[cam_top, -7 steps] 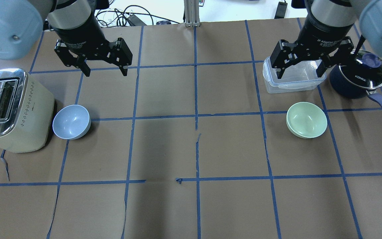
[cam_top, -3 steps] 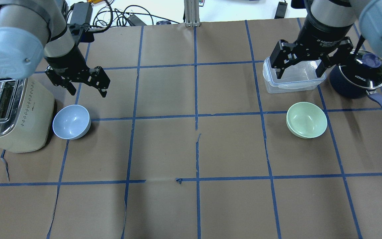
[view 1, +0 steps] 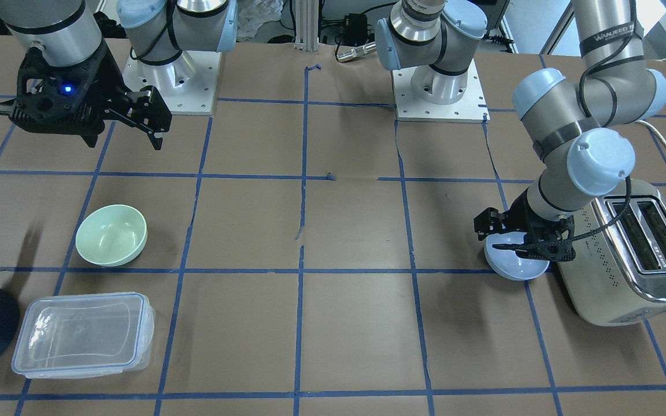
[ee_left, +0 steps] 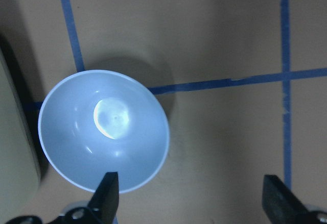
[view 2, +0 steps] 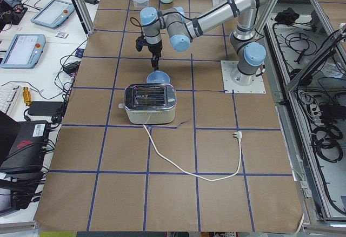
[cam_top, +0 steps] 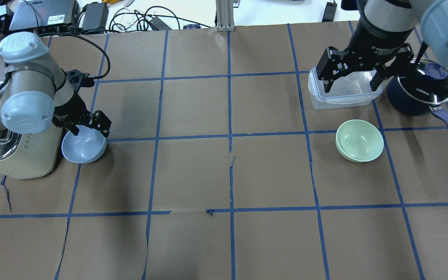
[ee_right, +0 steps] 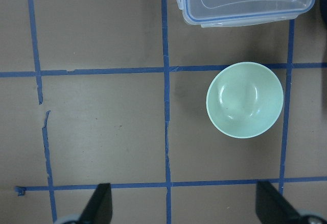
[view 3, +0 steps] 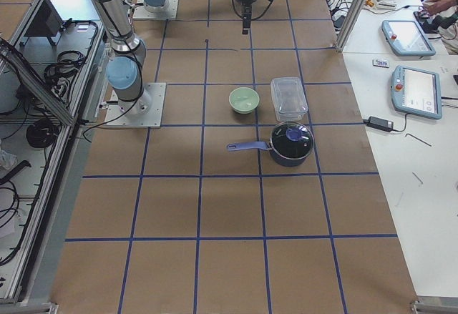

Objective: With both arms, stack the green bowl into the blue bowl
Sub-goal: 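Lower the left gripper onto the light blue bowl rim and grasp it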

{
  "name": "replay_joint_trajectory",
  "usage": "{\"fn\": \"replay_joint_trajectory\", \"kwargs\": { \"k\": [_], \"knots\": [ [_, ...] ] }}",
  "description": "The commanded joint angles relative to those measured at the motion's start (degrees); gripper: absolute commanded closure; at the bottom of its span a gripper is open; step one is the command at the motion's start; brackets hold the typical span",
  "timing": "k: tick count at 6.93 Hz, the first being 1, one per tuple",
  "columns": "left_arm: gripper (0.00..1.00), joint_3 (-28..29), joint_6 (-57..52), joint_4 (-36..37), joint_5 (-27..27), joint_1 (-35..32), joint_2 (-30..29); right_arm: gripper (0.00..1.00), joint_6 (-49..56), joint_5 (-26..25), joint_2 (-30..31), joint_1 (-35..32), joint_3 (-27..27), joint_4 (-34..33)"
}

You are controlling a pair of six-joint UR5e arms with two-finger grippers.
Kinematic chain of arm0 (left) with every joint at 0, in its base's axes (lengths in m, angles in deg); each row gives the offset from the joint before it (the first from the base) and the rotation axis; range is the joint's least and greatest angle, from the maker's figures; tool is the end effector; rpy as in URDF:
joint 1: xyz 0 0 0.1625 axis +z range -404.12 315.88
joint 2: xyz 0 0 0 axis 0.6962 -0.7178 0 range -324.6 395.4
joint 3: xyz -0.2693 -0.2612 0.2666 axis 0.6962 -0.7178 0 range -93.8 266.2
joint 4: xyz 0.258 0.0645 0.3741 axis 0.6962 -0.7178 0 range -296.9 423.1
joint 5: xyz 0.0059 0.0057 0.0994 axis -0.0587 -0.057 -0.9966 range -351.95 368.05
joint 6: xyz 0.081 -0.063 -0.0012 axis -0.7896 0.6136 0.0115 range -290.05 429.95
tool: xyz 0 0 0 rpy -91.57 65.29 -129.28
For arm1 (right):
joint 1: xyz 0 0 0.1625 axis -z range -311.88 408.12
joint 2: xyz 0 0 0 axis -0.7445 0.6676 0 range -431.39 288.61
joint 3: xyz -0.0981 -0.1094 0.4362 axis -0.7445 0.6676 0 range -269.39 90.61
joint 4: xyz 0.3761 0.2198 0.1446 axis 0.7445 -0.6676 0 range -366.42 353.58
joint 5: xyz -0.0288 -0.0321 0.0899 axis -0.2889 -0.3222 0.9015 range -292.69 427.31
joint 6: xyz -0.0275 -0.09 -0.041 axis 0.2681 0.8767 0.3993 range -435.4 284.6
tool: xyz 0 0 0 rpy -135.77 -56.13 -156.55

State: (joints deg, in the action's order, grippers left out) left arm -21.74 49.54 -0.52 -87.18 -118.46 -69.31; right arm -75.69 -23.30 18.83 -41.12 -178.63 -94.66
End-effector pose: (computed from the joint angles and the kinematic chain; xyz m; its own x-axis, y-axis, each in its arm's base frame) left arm 0.0357 -0.5868 0.2582 -0.9948 0.0906 -0.0469 0.0837 0.9875 0.1339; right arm 0.1250 -0.5374 0.5263 -0.9998 0.0183 0.0108 0.0184 0.9997 0.0138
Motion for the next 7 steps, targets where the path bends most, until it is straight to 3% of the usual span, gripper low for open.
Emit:
{"fn": "replay_joint_trajectory", "kwargs": {
  "k": [1, 2, 3, 4, 5, 6, 7],
  "knots": [
    [0.01, -0.69, 0.37, 3.06, 0.05, 0.51, -4.53, 0.0, 0.02, 0.0, -0.04, 0.03, -0.06, 0.0],
    [0.12, -0.87, 0.28, 3.06, -0.04, 0.51, -5.32, 0.0, 0.02, 0.0, 0.04, 0.03, -0.06, 0.0],
    [0.5, -0.87, 0.46, 3.06, 0.05, 0.51, -5.42, 0.0, 0.02, 0.09, -0.04, -0.06, -0.06, 0.0],
    [0.75, -0.69, 0.37, 3.15, 0.05, 0.42, -5.33, 0.0, 0.02, 0.0, -0.04, 0.03, -0.06, 0.0],
    [0.94, -0.69, 0.46, 3.15, 0.48, 0.42, -5.42, 0.0, 0.02, 0.0, 0.04, 0.03, -0.06, 0.0],
    [1.0, -0.69, 0.55, 3.15, 0.58, -0.02, -5.33, 0.0, 0.02, 0.0, 0.05, 0.03, -0.06, 0.0],
    [1.0, -0.69, 0.55, 3.23, 0.58, -0.37, -5.25, 0.0, 0.02, 0.0, -0.04, 0.03, -0.06, 0.0]
  ]
}}
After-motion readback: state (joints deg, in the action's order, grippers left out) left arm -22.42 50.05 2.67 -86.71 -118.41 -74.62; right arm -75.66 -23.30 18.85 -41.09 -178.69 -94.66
